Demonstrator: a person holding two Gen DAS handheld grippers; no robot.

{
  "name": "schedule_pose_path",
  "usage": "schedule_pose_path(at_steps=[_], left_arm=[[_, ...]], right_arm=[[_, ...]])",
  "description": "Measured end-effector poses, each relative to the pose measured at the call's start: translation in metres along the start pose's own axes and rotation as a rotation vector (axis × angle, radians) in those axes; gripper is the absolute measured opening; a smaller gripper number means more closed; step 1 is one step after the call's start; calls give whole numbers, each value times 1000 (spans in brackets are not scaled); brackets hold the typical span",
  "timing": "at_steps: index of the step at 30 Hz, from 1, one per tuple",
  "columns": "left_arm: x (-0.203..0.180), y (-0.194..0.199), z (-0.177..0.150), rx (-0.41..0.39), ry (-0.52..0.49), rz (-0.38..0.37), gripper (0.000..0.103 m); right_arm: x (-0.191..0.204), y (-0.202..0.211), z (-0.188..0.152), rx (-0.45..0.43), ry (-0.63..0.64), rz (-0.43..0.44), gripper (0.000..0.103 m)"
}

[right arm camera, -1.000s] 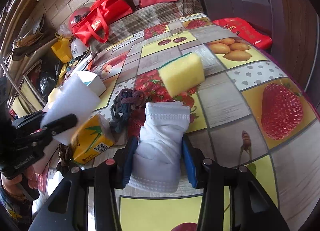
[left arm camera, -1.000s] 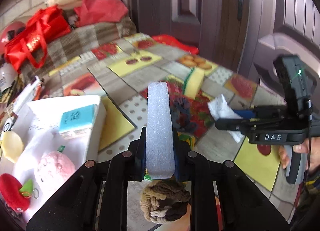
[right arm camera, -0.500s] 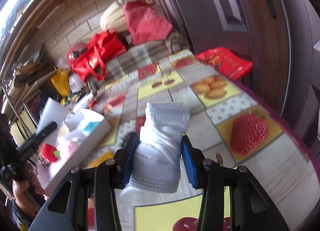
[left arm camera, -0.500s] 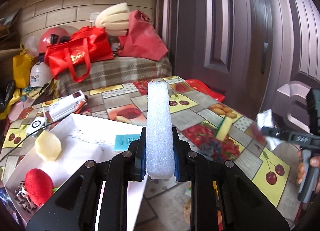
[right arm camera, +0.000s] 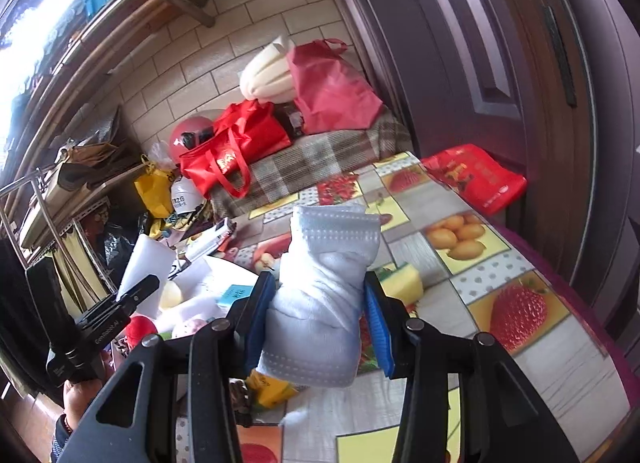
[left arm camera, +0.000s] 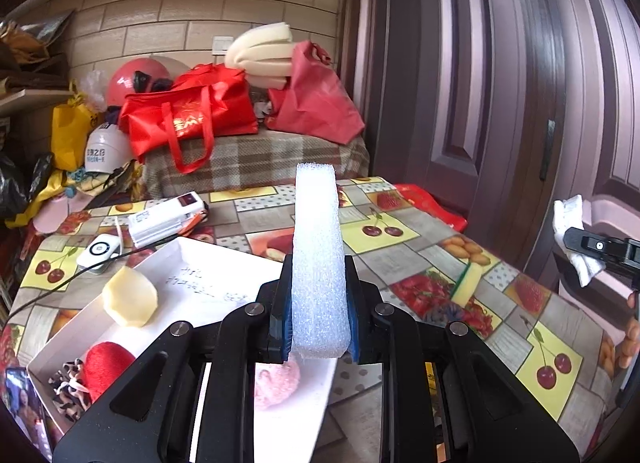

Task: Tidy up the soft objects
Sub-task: 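Carry the foam strip with the left tool while the right tool carries the face mask over the box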

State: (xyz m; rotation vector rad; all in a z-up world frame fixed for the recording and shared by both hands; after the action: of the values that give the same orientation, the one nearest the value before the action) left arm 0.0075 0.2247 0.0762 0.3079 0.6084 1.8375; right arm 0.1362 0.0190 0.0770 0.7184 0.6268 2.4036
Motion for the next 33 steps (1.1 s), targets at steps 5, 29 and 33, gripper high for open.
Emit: schedule_pose_path(at_steps=[5, 29, 33], left_arm=[[20, 7, 3, -20, 51, 15, 19], [94, 23, 2, -52, 212, 70, 19], [104, 24, 0, -52, 239, 75, 19]], right_arm=[[18, -3, 8, -4, 25, 19, 44], [114, -39, 34, 13, 202, 90, 44], [128, -48, 36, 23, 218, 104, 44]])
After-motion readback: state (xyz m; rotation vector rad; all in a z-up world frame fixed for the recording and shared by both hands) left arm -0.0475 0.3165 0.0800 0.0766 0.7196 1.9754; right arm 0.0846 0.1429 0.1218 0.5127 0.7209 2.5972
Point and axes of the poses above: each gripper's, at about its wrist camera, not at the fingertips, and y roughly against the way its jaws point, x to its left, z to its top, the point moved 9 cm from there along -y, roughly the way its jaws point, and after that the axes turned 14 degrees about x, right-handed, at the moved point
